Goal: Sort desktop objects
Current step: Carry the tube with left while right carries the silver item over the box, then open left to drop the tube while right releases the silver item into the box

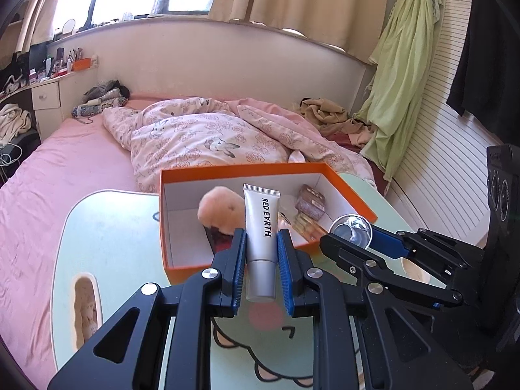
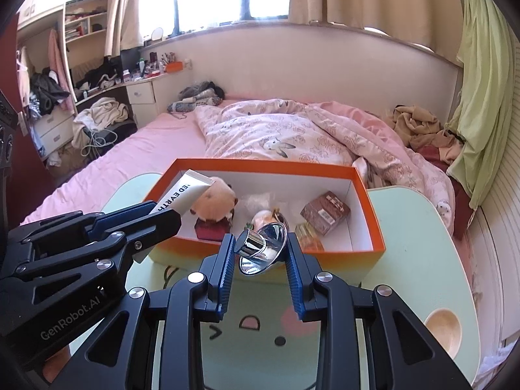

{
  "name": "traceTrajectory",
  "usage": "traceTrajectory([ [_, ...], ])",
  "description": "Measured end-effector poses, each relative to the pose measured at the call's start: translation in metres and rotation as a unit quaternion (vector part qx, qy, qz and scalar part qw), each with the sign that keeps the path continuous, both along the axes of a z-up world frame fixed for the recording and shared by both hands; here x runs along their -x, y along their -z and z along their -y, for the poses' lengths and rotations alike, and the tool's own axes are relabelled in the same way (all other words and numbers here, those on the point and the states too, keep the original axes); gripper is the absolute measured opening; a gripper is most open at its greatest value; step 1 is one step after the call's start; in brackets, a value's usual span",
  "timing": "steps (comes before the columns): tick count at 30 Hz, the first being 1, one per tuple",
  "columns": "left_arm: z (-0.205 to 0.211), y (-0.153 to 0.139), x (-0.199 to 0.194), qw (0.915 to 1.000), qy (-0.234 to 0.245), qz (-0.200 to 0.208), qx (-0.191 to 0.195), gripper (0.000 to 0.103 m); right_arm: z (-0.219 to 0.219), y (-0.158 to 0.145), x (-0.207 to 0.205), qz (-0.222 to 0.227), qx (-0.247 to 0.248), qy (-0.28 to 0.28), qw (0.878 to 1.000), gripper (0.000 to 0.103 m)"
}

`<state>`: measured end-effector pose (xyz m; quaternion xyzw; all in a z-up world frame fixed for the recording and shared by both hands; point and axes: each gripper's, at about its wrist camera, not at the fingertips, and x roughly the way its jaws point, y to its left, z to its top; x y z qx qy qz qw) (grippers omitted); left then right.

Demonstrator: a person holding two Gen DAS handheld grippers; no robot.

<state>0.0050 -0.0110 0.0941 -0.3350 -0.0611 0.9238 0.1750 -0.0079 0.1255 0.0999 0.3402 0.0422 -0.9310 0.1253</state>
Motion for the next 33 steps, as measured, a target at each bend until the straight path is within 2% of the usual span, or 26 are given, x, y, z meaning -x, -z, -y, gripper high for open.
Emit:
traceTrajectory([
  [13,-0.002,-0.001,0.04,0.9998,-0.006,-0.001,0.017,0.021,0.005,0.006,0.04,0.011,-0.003,-0.005,1.0,0.029],
  [26,-0.007,0.026,0.067,0.9994,-0.01,0.03,0.018,0.021,0.006,0.03,0.071,0.037,-0.011,-0.002,0.999,0.029],
  [33,-0.005,0.031,0.07,0.9993,-0.012,0.03,0.017,0.021,0.005,0.036,0.077,0.044,-0.01,0.0,0.999,0.029],
])
